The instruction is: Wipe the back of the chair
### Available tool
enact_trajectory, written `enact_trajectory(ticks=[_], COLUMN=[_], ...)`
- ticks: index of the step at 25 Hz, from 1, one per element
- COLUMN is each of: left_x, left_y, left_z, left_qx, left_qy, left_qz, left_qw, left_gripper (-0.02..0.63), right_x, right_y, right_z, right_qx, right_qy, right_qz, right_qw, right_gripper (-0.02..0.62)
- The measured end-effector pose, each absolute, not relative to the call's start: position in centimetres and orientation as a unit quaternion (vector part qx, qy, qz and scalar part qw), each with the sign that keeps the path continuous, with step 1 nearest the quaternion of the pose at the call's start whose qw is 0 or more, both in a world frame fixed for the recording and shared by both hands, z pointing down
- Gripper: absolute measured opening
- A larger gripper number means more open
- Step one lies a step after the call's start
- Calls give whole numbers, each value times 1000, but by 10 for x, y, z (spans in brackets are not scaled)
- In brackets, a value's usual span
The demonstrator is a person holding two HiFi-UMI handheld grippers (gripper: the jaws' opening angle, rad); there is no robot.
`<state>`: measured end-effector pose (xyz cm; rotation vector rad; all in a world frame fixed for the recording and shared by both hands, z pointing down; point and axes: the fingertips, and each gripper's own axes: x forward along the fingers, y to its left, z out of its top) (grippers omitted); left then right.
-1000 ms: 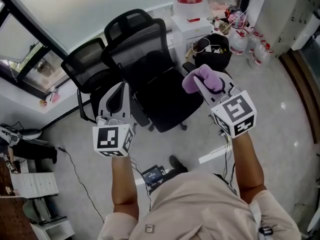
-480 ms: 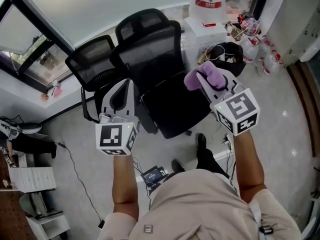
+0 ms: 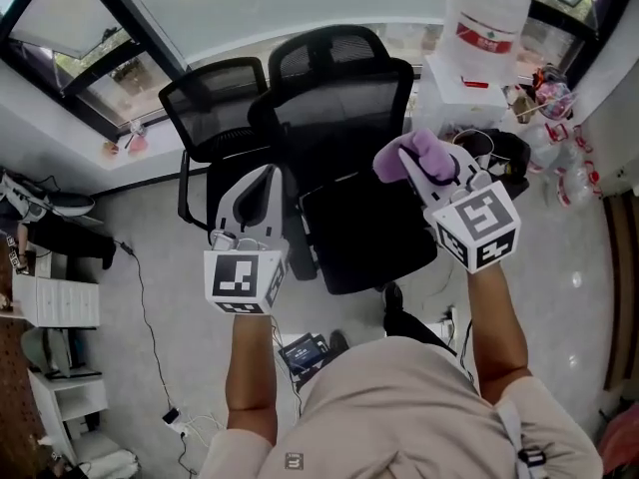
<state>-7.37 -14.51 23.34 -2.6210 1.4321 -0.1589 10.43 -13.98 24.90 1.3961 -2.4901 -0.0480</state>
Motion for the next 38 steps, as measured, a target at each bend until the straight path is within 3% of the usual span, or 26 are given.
enact_trajectory(ticks=[19, 38], left_x=[-96, -114], left_y=[-269, -363], left_z=[243, 326], left_qx=[-797, -745], left_qy=[597, 660], left_qz=[-52, -57], left_qw=[73, 78], left_gripper=[6, 6], right_x=[93, -24], right_y=[-321, -487], right_z=[267, 331], right_qx=[405, 384], right_qy=[-905, -912], right_qz=[-22, -67], right_qw=[125, 127], right_gripper=[21, 23])
